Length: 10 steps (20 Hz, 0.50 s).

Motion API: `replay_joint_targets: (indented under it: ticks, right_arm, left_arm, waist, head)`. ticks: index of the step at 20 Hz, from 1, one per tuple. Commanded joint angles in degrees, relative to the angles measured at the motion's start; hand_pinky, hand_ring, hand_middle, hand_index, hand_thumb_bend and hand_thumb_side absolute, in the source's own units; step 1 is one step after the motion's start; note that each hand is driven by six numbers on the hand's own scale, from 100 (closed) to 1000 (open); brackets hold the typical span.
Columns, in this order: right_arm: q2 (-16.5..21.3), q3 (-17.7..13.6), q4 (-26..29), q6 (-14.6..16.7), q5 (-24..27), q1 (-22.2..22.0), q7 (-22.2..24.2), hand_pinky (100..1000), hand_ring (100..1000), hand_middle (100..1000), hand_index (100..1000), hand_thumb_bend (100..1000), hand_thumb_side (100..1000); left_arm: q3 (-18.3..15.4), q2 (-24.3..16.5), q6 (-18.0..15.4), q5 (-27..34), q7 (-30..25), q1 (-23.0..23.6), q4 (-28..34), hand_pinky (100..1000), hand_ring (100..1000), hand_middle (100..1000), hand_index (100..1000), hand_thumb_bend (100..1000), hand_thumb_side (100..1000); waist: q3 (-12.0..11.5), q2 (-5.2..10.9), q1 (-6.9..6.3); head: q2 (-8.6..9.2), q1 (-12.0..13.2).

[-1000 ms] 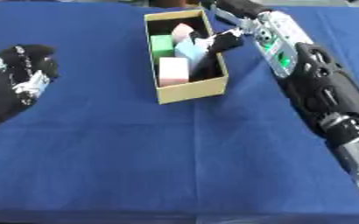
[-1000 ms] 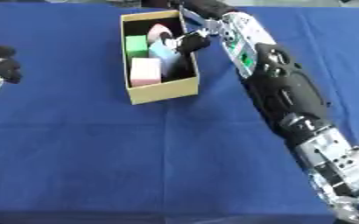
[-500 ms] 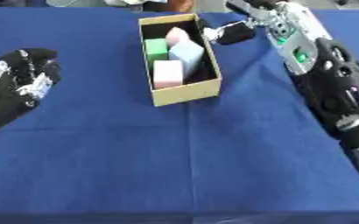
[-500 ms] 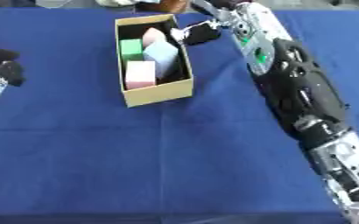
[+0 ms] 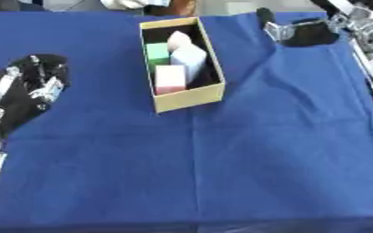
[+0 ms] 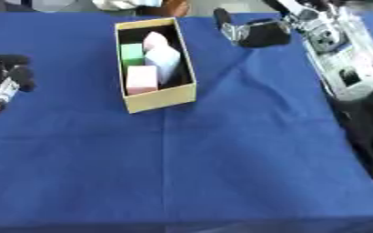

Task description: Pick up objects on the table and place them in the box.

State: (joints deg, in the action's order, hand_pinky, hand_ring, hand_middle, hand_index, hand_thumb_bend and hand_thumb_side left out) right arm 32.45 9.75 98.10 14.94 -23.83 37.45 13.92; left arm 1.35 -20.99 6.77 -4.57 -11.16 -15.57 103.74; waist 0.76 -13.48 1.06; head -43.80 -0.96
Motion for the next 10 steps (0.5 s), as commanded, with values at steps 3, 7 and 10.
replay_joint_targets:
  ticks: [3, 7, 10]
  right_arm:
    - [0.4, -3.7, 7.1, -1.3, 2.7, -5.9, -1.8, 840, 899, 849, 962, 100, 266]
    - [-2.8, -5.5, 9.0, -1.7, 4.4, -11.1, -4.2, 831, 882, 822, 953, 100, 305]
    - [-5.9, -6.2, 9.4, -2.0, 5.7, -14.0, -5.9, 827, 869, 801, 944, 100, 362]
  left_arm:
    - [-1.1, 0.1, -0.1, 0.0, 1.1, 0.2, 0.5, 653, 605, 587, 767, 223, 549]
    - [-1.3, 0.6, -0.9, 0.5, 2.2, 0.8, 1.0, 652, 605, 587, 765, 216, 544]
    - [-1.5, 1.2, -2.0, 1.2, 3.2, 1.4, 1.6, 649, 605, 586, 762, 211, 540]
  waist:
    - [0.9, 1.63, 0.37]
    - [1.8, 1.39, 0.07]
    - [2.4, 1.21, -0.15]
  head:
    - [-0.31, 1.4]
    - [-0.32, 2.3]
    - [-0.32, 3.2]
